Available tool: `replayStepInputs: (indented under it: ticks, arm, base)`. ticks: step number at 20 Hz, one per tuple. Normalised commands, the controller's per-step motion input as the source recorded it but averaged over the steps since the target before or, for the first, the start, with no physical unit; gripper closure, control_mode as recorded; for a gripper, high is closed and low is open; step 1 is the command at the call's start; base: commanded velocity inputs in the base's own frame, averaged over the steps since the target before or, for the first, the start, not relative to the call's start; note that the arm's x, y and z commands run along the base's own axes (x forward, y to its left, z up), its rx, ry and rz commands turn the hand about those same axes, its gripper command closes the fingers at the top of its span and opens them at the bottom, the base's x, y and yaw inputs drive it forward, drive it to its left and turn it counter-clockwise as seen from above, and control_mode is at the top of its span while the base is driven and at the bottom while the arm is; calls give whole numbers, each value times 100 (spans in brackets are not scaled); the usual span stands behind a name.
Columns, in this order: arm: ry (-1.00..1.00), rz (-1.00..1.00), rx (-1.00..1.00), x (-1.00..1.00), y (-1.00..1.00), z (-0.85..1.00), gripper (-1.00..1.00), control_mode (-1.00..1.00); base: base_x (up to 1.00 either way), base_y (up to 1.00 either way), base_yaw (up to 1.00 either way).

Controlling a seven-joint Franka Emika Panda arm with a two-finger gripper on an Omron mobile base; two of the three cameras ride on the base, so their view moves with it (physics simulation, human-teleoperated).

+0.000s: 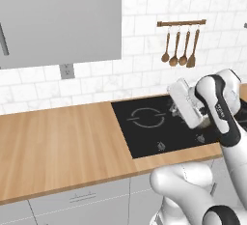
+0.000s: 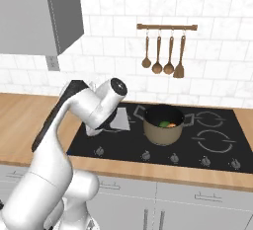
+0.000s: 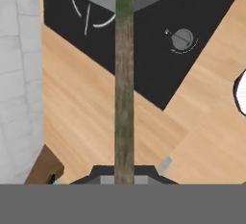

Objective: Put the onion and avocado in the pot. Retrieve the spatula and lightly stir the vegetables in the pot.

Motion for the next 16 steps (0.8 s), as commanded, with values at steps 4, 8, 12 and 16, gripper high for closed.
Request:
replayStepInputs:
  ticks: [4, 8, 12, 16]
  arm:
    - [26, -14, 48, 71, -94, 63, 100, -100]
    - [19, -17, 41, 71, -90, 100, 100, -100]
    - [18, -20, 36, 53, -77, 79, 100, -100]
    - [24, -19, 26, 53, -93, -7, 100, -100]
  base:
    - [0, 0, 0]
    - [0, 0, 0]
    - [0, 0, 0]
    - [0, 0, 0]
